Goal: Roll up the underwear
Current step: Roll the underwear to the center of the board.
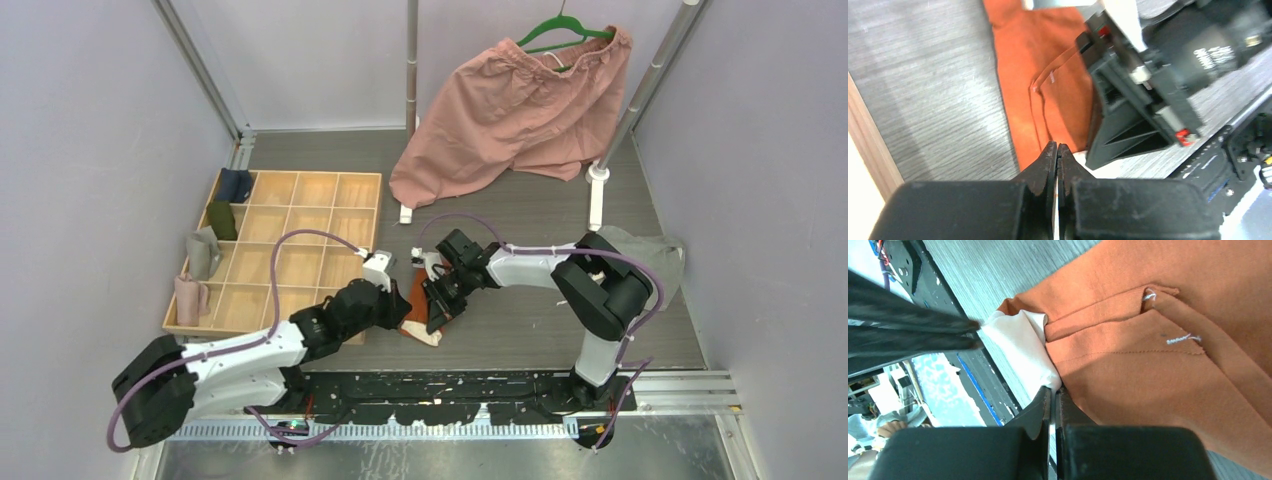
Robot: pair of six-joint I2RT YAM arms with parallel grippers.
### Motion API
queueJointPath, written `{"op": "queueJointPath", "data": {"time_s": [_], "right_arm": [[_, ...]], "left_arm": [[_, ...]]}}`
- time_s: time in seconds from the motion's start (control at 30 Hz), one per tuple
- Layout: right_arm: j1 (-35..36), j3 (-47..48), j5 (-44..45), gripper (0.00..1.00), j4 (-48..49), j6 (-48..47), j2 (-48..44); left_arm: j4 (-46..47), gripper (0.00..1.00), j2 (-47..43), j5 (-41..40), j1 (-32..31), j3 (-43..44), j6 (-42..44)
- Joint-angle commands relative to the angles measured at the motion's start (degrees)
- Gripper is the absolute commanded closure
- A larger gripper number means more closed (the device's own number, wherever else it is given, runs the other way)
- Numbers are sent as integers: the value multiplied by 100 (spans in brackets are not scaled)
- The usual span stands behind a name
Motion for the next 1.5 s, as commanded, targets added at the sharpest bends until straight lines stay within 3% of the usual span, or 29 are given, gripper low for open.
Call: {"op": "queueJointPath", "data": {"time_s": [0.0,0.23,0.73,1.47], "right_arm": [[-50,71,613,95,-152,-25,208],[-63,97,655,95,-196,6,324],[-65,105,653,88,-267,-44,334],[-72,230,1136,67,-541,88,-431]], "left_arm": [[-345,99,-679,-46,18,169,289],[272,99,-530,844,-23,-70,469],[1007,99,1020,891,-61,125,266],[623,99,1065,571,-95,-250,1]]}}
